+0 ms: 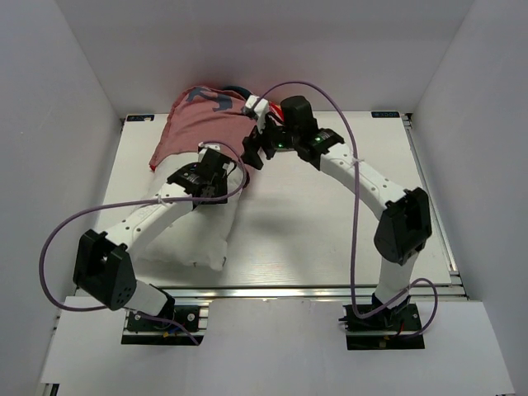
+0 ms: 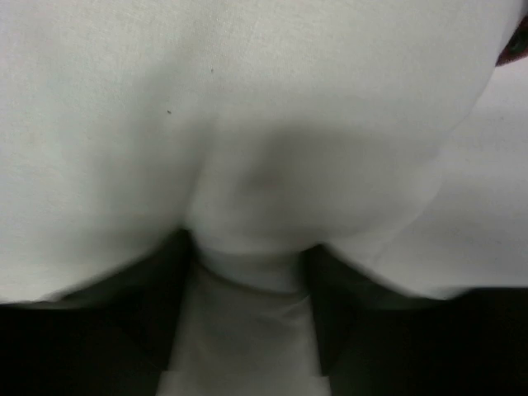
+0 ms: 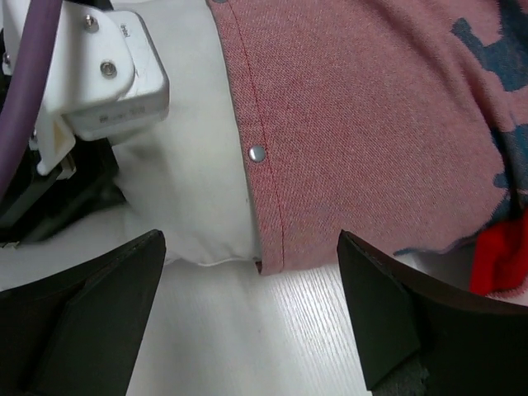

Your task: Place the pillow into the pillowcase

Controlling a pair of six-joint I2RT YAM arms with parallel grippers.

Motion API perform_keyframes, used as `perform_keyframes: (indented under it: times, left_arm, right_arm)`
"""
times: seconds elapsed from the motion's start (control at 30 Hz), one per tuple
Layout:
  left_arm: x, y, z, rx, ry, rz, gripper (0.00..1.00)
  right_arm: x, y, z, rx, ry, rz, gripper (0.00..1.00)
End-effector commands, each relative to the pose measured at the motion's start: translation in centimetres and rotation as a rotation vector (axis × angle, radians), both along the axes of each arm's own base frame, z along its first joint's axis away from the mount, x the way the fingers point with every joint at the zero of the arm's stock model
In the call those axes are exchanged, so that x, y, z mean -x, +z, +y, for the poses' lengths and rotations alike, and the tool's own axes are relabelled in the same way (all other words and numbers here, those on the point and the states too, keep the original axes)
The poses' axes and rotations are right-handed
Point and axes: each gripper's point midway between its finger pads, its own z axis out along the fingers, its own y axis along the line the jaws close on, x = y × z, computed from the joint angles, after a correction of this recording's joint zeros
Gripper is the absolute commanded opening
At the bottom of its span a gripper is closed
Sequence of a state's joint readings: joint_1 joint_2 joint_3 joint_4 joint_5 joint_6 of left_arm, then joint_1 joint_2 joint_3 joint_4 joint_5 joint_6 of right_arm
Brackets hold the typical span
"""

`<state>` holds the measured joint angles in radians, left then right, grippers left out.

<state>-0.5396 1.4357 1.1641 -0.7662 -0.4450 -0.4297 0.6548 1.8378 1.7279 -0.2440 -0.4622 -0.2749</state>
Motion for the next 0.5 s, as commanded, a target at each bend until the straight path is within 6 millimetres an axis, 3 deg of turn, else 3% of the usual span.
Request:
perform_keyframes:
  times: [0.0,0.1,0.13,0.33,0.47]
  left_arm:
    - [-1.6,-0.6,1.0,-0.035,0.031,-0.022,0.47]
    - [-1.6,-1.4,1.4,0.003,0.055,-0.017,0.17]
    - [-1.4,-1.6,1.4,0.028,0.053,-0.01,0.02]
    - [-1.3,2.1,0.5,0.155,0.032,-0.098,0.0]
    - [-1.1,4.4,-0.7,0.235,-0.008,-0.125,0.0]
  right_arm:
    - [-0.9,0.3,1.9,-0.023,0.055,-0.042,0.89]
    - [-1.7,-1.5,2.7,0.014,0.044,-0.054,0.89]
    - [-2.1,-2.0,3.0,0.021,0.046,-0.058,0.89]
    - [-3.3,-3.9,4.2,0.048,0.037,-0.073,0.89]
    - [-4.1,-3.6,5.3,0.03,0.003,-0.083,0.89]
